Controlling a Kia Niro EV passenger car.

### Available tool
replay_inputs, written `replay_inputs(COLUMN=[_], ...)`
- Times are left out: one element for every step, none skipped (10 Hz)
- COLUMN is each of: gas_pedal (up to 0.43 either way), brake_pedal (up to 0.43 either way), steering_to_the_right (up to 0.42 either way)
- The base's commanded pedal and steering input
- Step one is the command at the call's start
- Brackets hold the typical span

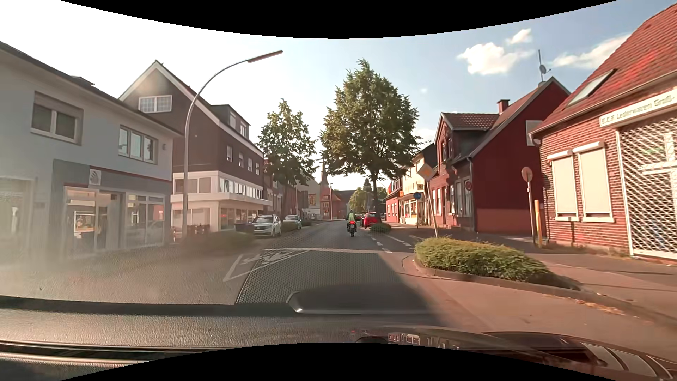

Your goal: Follow the waypoints while adhering to traffic rules and regulations

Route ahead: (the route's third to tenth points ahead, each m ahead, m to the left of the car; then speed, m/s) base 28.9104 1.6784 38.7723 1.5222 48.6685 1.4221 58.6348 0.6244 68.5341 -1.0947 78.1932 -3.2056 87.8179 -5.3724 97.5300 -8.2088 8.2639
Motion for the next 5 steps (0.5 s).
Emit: replay_inputs(gas_pedal=[0.157, 0.157, 0.157, 0.157, 0.157], brake_pedal=[0.0, 0.0, 0.0, 0.0, 0.0], steering_to_the_right=[0.003, 0.003, 0.003, 0.003, 0.003])
